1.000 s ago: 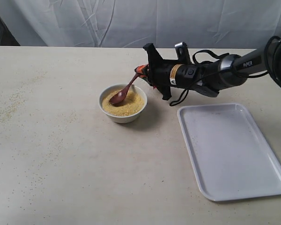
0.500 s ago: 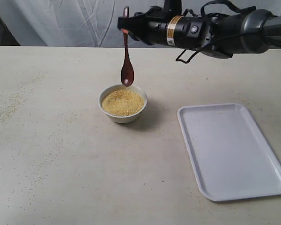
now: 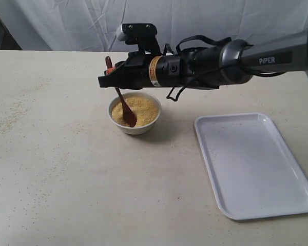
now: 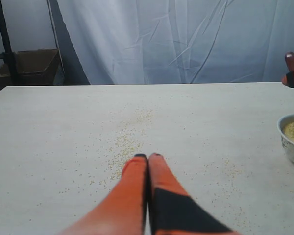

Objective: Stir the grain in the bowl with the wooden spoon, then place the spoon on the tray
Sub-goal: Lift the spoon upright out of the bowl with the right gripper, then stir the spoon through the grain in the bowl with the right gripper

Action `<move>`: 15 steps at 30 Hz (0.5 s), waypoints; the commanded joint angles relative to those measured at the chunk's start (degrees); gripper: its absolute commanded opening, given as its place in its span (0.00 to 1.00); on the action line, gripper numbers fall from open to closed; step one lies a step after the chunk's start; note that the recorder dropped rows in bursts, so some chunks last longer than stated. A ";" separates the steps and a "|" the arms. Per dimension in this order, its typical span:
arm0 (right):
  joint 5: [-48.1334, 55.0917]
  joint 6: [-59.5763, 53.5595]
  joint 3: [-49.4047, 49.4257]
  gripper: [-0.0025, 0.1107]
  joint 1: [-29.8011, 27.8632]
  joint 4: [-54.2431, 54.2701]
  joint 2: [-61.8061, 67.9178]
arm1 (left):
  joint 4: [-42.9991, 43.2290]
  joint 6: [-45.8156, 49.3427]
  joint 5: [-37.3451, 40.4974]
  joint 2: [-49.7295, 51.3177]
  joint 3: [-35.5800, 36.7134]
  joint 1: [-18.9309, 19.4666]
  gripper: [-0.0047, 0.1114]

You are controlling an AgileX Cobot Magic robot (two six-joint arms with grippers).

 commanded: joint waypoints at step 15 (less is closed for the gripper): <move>2.59 -35.43 -0.01 0.01 0.00 31.47 -2.01 | -0.08 -0.19 -0.27 -0.28 0.30 0.04 0.04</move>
